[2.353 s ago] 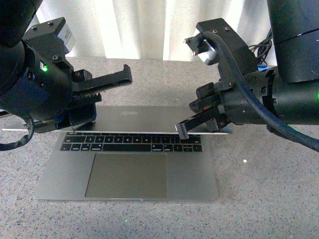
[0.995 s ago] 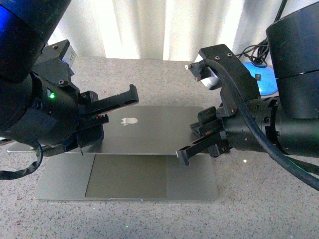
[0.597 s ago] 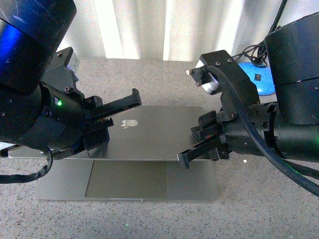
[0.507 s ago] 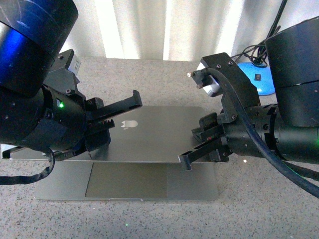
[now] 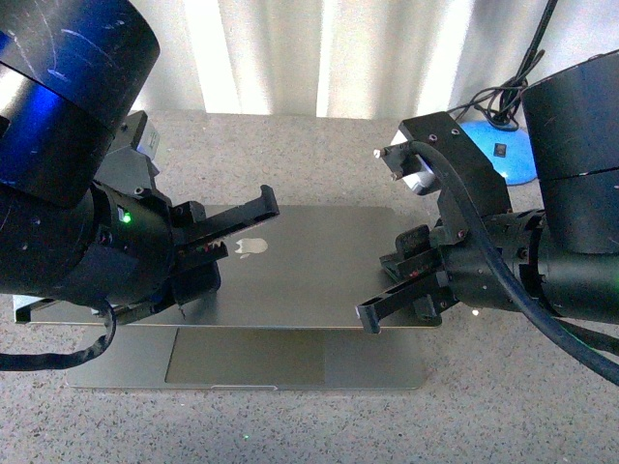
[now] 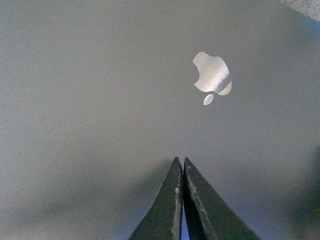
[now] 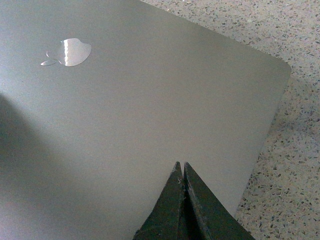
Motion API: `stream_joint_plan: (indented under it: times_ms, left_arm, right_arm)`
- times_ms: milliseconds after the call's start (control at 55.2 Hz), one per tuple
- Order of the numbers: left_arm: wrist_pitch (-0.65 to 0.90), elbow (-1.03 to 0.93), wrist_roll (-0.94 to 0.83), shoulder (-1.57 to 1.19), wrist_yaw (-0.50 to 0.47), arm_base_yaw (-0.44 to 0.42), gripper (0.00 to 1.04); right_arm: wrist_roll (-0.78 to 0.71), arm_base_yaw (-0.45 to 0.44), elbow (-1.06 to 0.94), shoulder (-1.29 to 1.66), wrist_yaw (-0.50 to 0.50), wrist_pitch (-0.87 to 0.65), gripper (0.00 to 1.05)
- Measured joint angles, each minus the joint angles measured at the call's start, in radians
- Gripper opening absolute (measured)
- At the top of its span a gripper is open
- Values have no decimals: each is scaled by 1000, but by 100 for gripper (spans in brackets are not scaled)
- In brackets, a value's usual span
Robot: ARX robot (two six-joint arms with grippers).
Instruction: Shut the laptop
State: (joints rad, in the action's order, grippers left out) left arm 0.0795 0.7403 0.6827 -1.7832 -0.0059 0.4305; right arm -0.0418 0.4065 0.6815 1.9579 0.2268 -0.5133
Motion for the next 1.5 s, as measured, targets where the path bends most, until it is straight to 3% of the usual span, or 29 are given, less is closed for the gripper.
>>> stream_joint_plan:
  times_ms: [1502]
  left_arm:
    - [123,-39,54,-118,60,-28,4]
  right_arm:
    - [-2,14,-17,91,-8,-49,1]
